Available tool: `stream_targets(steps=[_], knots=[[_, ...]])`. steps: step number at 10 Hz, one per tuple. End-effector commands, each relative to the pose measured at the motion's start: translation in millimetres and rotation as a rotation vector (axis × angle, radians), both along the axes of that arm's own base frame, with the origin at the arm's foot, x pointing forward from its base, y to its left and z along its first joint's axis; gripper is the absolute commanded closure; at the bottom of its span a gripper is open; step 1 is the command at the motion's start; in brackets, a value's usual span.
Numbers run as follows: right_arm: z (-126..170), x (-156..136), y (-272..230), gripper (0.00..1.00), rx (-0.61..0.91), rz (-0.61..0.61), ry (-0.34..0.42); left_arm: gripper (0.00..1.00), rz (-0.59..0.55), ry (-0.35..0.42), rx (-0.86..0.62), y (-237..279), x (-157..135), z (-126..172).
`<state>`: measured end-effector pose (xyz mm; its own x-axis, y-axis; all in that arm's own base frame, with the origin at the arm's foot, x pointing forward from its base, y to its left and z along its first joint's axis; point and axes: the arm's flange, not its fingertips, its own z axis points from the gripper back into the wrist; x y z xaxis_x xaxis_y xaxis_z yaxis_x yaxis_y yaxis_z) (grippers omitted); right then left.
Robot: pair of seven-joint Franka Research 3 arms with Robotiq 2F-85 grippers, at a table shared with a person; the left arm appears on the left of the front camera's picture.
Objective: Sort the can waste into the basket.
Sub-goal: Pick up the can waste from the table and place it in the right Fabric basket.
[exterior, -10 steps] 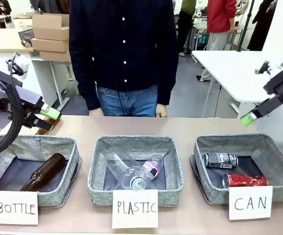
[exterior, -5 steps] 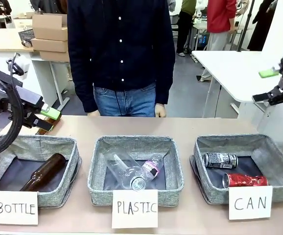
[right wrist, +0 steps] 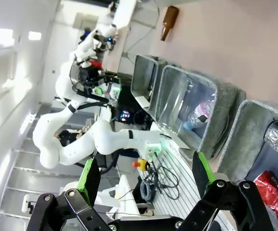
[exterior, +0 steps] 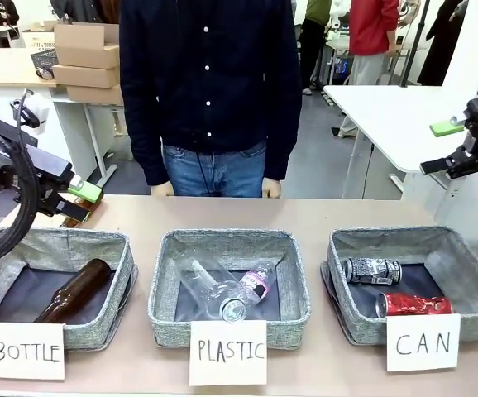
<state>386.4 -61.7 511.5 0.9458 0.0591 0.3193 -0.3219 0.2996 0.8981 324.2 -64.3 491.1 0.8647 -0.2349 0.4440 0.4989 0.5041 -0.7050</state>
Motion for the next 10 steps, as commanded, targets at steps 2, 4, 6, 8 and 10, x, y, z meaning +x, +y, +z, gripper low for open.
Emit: stream_targets(steps=[2,4,6,8,10], knots=[[1.5,-0.8,-7.1,0.00,-0.007,0.012,-0.012,0.00,-0.012,-0.015,0.003,2.3,-0.1,-1.0],[1.5,-0.8,-7.1,0.00,-0.007,0.012,-0.012,0.00,-0.012,-0.015,0.003,2.3,-0.1,-1.0],[1.5,-0.8,-7.1,0.00,-0.007,0.012,-0.012,0.00,-0.012,-0.015,0.003,2.3,-0.1,-1.0],[1.5,-0.8,-7.1,0.00,-0.007,0.012,-0.012,0.00,-0.012,-0.015,0.003,2.3,-0.1,-1.0],[1.5,-0.8,-7.1,0.00,-0.007,0.012,-0.012,0.00,-0.012,-0.015,0.003,2.3,-0.1,-1.0]])
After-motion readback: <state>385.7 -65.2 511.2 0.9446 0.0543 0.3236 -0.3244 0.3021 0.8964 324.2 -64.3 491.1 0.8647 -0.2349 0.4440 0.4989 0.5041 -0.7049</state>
